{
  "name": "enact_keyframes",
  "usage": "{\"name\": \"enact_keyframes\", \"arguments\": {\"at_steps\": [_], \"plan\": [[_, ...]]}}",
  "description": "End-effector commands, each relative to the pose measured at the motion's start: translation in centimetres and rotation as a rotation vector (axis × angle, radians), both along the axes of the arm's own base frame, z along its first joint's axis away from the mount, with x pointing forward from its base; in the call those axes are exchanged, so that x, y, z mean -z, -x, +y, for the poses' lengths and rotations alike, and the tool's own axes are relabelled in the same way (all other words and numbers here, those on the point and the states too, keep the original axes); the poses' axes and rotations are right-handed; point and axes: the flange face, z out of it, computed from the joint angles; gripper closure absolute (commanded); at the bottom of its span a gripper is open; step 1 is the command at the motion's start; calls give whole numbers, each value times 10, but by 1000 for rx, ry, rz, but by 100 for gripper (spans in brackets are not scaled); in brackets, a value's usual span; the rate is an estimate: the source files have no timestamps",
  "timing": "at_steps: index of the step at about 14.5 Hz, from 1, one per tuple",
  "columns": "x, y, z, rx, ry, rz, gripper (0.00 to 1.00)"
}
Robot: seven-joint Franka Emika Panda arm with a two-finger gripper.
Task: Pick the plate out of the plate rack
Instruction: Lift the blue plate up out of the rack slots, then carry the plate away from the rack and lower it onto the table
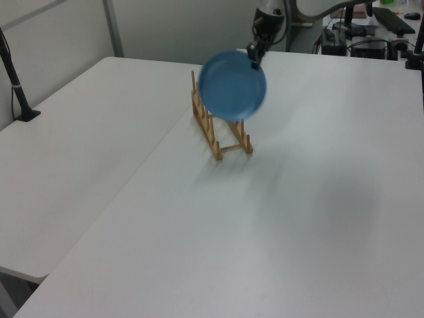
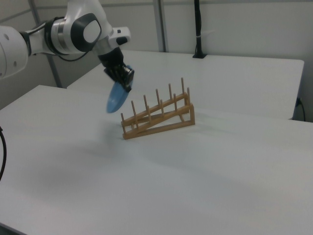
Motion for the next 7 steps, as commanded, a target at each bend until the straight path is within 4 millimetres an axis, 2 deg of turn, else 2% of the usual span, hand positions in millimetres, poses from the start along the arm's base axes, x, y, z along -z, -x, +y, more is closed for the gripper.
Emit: {"name": "enact_keyframes", "arguments": {"at_steps": [1,7], "plan": [[17,29,7,-217,-48,225,100],[69,54,11,-551,-113,486,100]]}}
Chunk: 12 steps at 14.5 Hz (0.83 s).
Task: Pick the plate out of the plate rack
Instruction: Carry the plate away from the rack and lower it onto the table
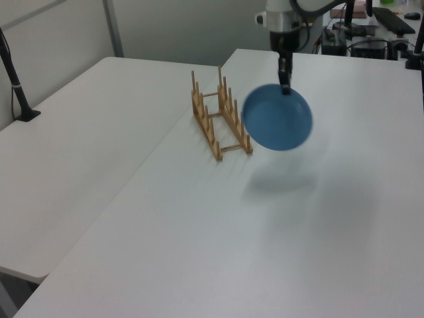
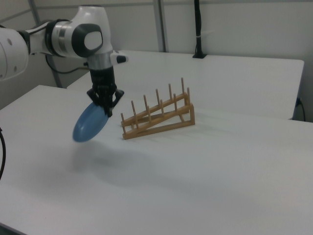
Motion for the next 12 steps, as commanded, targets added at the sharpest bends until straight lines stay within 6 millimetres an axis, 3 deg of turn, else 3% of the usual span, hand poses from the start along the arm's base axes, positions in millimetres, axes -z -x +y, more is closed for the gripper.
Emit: {"name": "enact_keyframes", "arguments": {"at_steps": [1,5,12], "plan": [[27,16,3,-224,-88,111,100],[73,24,-3,-490,-193,275,100],[156,21,-21,-608,-290,415,95]]}}
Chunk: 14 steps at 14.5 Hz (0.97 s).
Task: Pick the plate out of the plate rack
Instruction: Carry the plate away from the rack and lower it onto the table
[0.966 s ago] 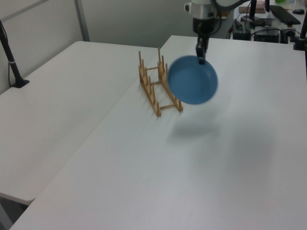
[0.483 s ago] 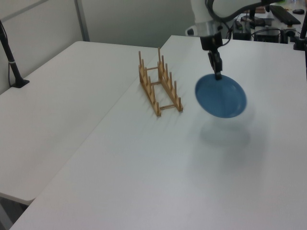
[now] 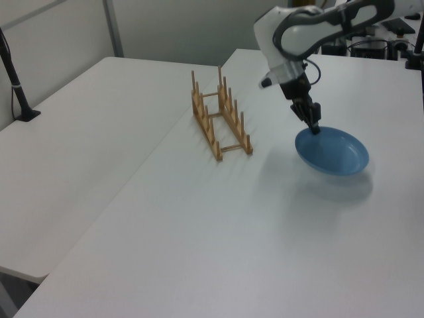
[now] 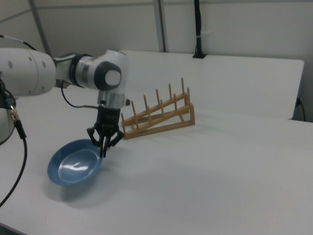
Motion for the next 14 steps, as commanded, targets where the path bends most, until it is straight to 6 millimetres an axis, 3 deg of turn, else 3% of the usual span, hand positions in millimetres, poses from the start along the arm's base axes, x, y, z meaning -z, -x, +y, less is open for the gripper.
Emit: {"name": "enact_keyframes", "arguments": {"at_steps": [1,6,7,8,11,13,14], "plan": [[27,2,-6,-34,-48,69,95],[46,1,-7,4,17,93,81],[47,1,-7,35,73,94,73],[46,1,-7,77,134,90,58],[24,-4,-9,210,255,38,32],[-6,-6,-9,234,265,-14,30],[-21,-5,-9,254,270,-37,23]]}}
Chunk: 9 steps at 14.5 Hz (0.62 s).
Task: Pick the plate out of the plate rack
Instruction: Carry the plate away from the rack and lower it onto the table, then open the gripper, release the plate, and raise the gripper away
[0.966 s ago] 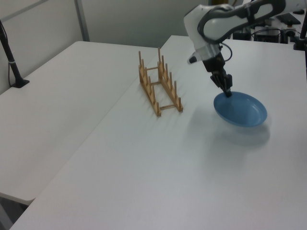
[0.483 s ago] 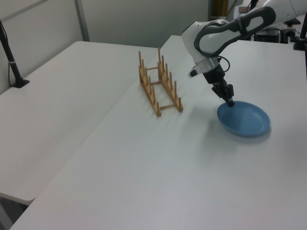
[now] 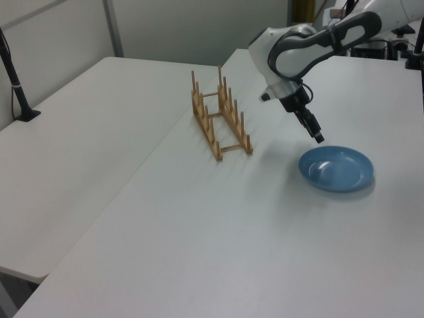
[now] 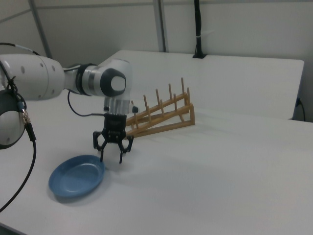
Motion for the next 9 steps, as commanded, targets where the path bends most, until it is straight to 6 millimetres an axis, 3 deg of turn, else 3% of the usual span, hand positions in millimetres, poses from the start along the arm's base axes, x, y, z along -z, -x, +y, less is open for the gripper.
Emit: {"name": "enact_keyframes", "arguments": {"at_steps": [1,3,5,9], "plan": [[-66,5,5,81,69,-95,19],[-94,8,15,117,92,-144,16],[-125,14,25,159,115,-201,0],[-186,30,37,322,174,-315,0]]}}
